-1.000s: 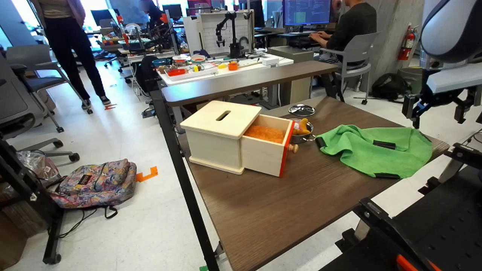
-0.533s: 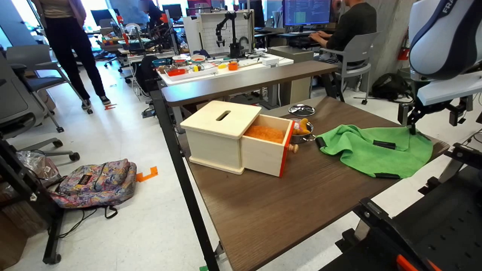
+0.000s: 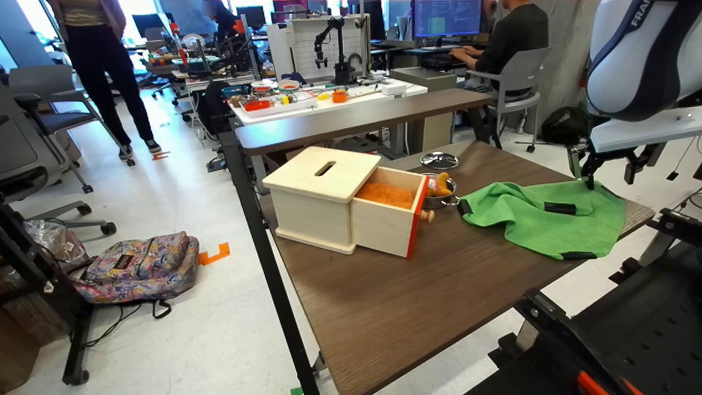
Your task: Fold the green towel
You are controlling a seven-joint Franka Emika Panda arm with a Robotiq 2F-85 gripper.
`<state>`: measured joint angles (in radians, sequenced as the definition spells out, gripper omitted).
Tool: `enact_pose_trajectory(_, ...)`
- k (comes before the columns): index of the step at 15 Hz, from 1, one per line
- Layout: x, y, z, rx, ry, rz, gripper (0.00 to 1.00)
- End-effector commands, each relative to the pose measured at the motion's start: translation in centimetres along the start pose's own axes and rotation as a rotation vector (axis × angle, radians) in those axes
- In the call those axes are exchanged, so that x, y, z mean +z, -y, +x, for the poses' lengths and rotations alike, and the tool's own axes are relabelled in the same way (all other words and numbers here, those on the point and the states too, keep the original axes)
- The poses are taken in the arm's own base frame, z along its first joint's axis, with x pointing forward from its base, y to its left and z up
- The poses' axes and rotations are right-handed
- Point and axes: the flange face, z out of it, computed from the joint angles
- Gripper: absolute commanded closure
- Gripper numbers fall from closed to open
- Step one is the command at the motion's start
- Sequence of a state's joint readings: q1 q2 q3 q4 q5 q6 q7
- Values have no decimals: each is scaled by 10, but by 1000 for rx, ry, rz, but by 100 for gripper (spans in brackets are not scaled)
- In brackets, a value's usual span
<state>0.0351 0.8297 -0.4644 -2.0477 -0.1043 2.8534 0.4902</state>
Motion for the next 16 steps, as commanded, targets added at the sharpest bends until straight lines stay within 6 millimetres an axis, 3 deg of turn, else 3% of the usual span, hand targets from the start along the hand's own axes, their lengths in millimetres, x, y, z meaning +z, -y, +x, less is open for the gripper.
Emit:
enact_pose_trajectory(1, 6, 7, 5, 37, -49, 15, 66)
enact_pose_trajectory(6, 5, 9, 7, 60, -57, 29, 100)
enact_pose_trajectory(12, -14, 1, 17, 108, -20, 59, 100)
enact_pose_trajectory(16, -46, -17, 20, 123, -27, 85, 100)
